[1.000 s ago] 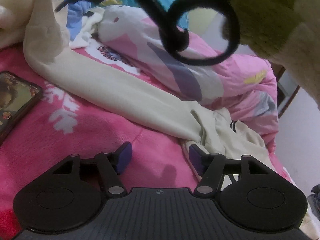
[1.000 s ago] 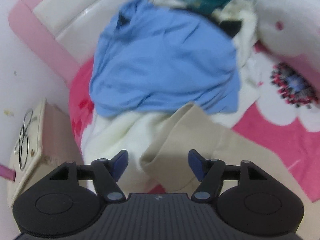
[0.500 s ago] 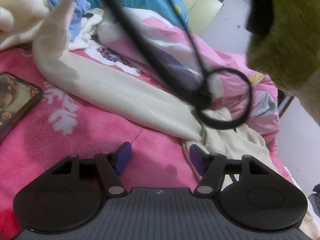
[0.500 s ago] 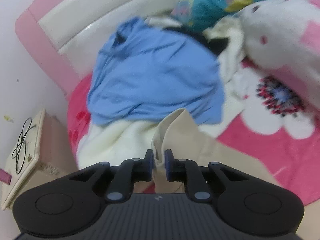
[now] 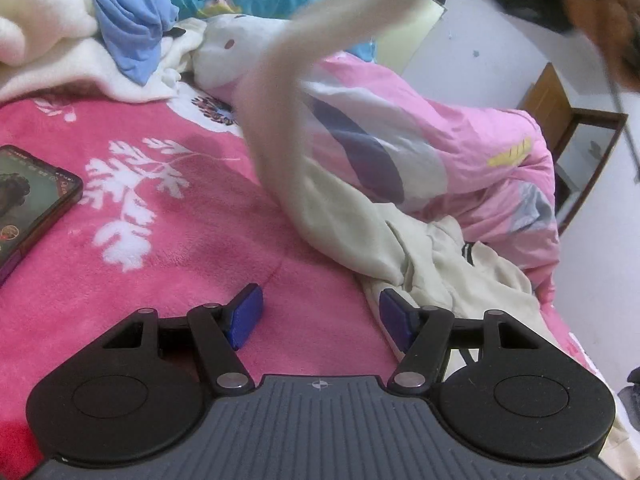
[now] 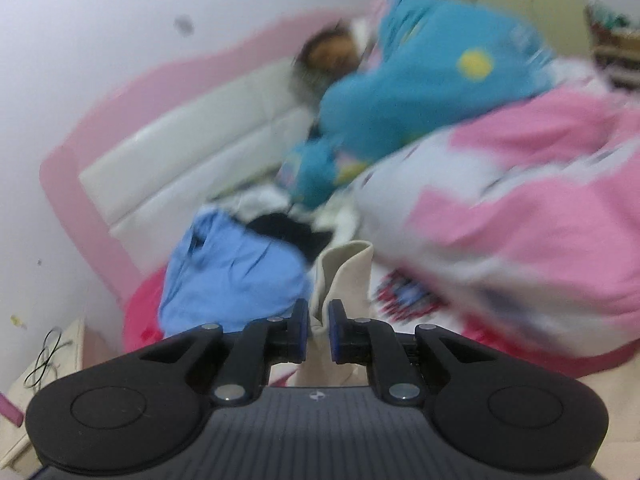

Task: Fold clothes
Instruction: 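Fold the held sleeve across the hoodie front with the right gripper and release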

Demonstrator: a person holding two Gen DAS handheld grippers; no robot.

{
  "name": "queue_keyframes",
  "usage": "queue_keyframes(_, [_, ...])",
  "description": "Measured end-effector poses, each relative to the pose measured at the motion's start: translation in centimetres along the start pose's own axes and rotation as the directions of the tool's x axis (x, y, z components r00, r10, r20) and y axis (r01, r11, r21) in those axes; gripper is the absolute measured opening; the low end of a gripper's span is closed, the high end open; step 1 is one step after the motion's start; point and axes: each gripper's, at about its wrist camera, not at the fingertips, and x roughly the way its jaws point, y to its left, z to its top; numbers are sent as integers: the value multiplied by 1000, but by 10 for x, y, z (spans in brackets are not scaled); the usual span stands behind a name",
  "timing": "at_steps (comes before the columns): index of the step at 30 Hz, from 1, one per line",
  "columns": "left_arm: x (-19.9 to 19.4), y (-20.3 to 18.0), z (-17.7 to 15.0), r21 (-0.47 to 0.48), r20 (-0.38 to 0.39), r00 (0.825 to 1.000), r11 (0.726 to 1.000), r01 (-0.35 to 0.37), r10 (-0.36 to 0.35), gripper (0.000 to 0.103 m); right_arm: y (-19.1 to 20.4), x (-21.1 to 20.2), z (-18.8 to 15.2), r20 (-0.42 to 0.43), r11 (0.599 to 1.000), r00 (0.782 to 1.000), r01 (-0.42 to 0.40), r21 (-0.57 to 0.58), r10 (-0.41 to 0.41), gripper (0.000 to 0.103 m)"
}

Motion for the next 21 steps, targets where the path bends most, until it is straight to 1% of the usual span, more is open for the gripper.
queue_keyframes(2, [-2, -3, 3, 2, -8, 1000, 1000, 5, -5, 65, -16, -34, 3, 52, 999, 998, 46, -10, -45, 12])
queue_keyframes(3, [-2, -7, 5, 18, -16, 1000, 1000, 14, -13, 65, -26, -49, 4, 74, 998, 995, 67, -11, -66, 12])
queue_keyframes(6, [2, -26, 11, 100, -25, 1000, 995, 20, -18, 65, -54, -94, 3, 137, 990, 982, 137, -24, -133, 12])
queue_keyframes(8, [12, -45, 19, 168, -37, 999, 986, 20, -14, 65, -72, -122, -2, 172, 982, 969, 184, -34, -176, 12])
queue_keyframes(11, [32, -65, 16, 274, -80, 996, 962, -15, 39, 65, -101, -163, -13, 220, 967, 945, 254, -32, -241, 12])
queue_keyframes(14, [52, -86, 13, 378, -118, 988, 925, -45, 96, 65, -137, -203, -34, 253, 949, 917, 316, 11, -308, 12])
queue_keyframes(15, [58, -93, 12, 413, -129, 985, 909, -53, 116, 65, -152, -214, -46, 258, 939, 905, 343, 31, -339, 12])
queue_keyframes(16, [63, -94, 7, 432, -149, 979, 900, -61, 138, 65, -167, -223, -59, 260, 927, 892, 370, 53, -371, 12])
queue_keyframes(17, [68, -96, 2, 451, -168, 973, 890, -68, 160, 65, -185, -227, -74, 242, 914, 882, 398, 78, -405, 12])
queue_keyframes(18, [68, -95, -2, 461, -174, 970, 884, -73, 171, 65, -204, -228, -90, 217, 899, 873, 425, 105, -438, 11])
queue_keyframes(19, [69, -95, -5, 471, -178, 967, 879, -79, 182, 65, -223, -229, -106, 190, 882, 862, 453, 131, -470, 7])
queue_keyframes(20, [70, -95, -8, 480, -182, 964, 873, -84, 193, 65, -242, -229, -122, 162, 864, 850, 480, 155, -501, 7])
queue_keyframes(21, [69, -95, -8, 482, -185, 963, 872, -86, 197, 65, -263, -226, -138, 114, 847, 846, 497, 189, -522, 6])
